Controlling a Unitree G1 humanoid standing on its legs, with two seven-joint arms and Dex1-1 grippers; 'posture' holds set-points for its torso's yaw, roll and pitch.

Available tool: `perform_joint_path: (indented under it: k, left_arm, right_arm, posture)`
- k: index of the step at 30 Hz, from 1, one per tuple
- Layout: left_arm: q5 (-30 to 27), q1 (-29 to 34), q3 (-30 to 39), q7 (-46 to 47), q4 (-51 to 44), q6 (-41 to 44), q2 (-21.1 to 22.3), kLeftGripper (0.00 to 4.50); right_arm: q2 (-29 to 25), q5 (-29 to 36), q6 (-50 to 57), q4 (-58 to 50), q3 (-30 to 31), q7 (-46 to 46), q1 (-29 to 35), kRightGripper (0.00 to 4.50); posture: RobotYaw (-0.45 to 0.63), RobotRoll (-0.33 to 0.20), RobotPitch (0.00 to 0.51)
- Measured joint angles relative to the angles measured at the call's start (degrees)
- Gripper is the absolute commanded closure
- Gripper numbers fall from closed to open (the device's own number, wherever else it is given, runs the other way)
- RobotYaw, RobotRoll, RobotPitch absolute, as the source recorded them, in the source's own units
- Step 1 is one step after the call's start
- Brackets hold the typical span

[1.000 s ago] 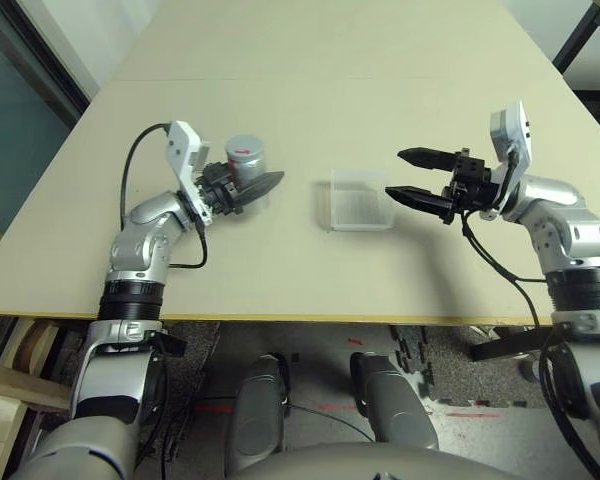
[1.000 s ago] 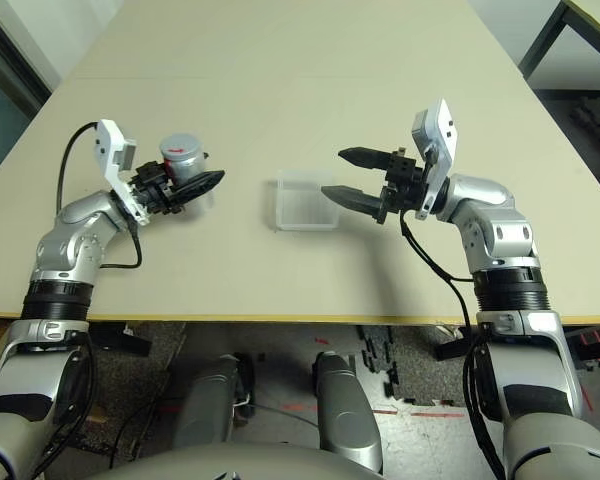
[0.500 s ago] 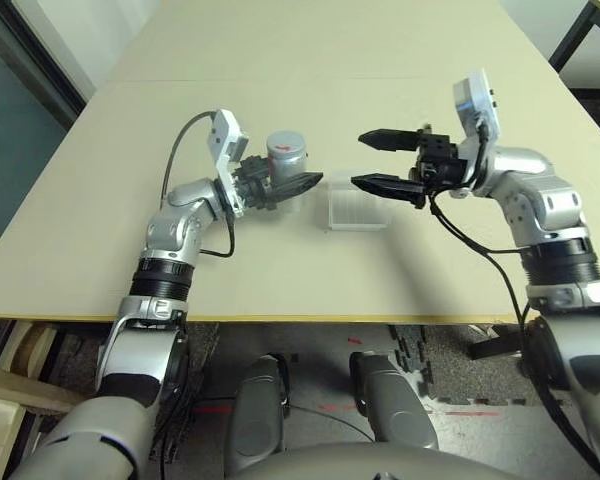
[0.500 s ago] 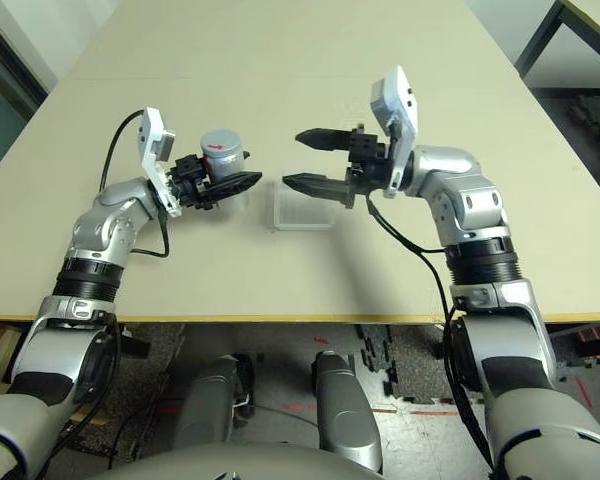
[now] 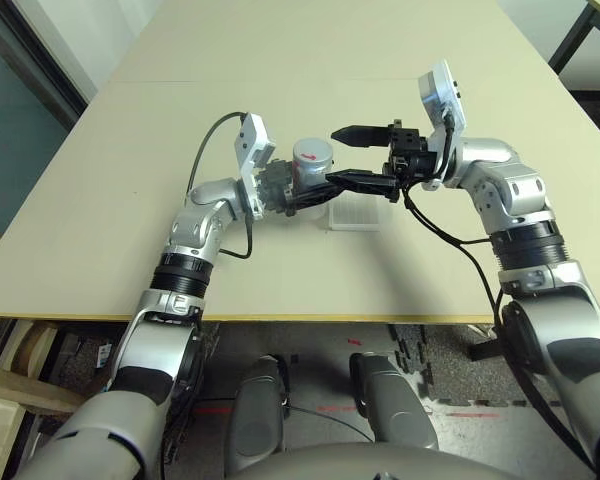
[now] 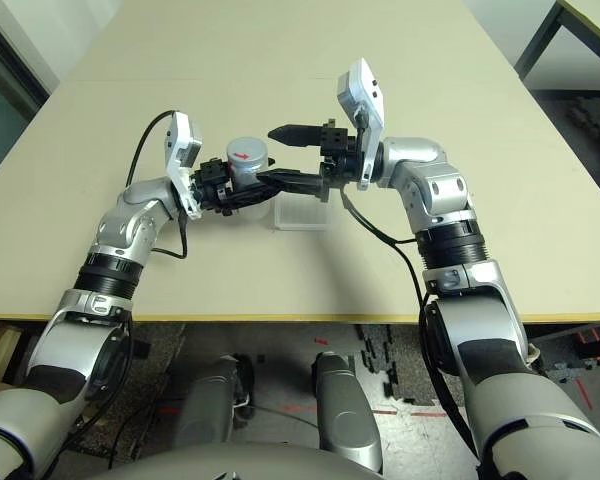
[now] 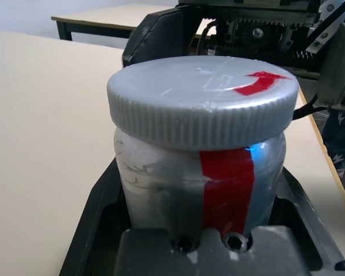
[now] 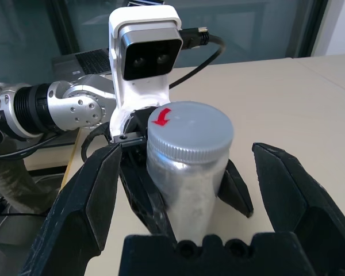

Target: Pour the medicine from the bottle into the box.

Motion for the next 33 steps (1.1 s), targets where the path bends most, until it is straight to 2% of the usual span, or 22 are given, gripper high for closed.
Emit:
perform_joint_path:
  k: [20, 23, 27, 33]
  left_arm:
    - [1.1, -1.7, -0.1, -1.1, 2.5, -1.6, -1.6, 1.74]
    - [1.1, -1.7, -0.1, -1.1, 2.8, -1.6, -1.6, 1.74]
    - [1.3, -1.7, -0.1, -1.3, 2.9, -2.2, -1.7, 1.74]
    - [1.3, -1.7, -0.1, -1.3, 3.3, -2.5, -1.7, 1.74]
  right_arm:
    - [3.4, -1.9, -1.1, 4.2, 0.1, 0.0, -2.8, 0.00]
    - [3.6, -2.0, -1.2, 4.7, 0.1, 0.1, -3.0, 0.54]
    - [3.8, -1.9, -1.4, 5.3, -0.1, 0.1, -3.0, 1.92]
    - [3.9, -1.9, -1.4, 5.8, -0.2, 0.3, -3.1, 1.92]
  posture:
    - [-0.21, 0.000, 0.122]
    - [-0.21, 0.000, 0.122]
    - [-0.21, 0.000, 0.120]
    - [-0.21, 0.000, 0.120]
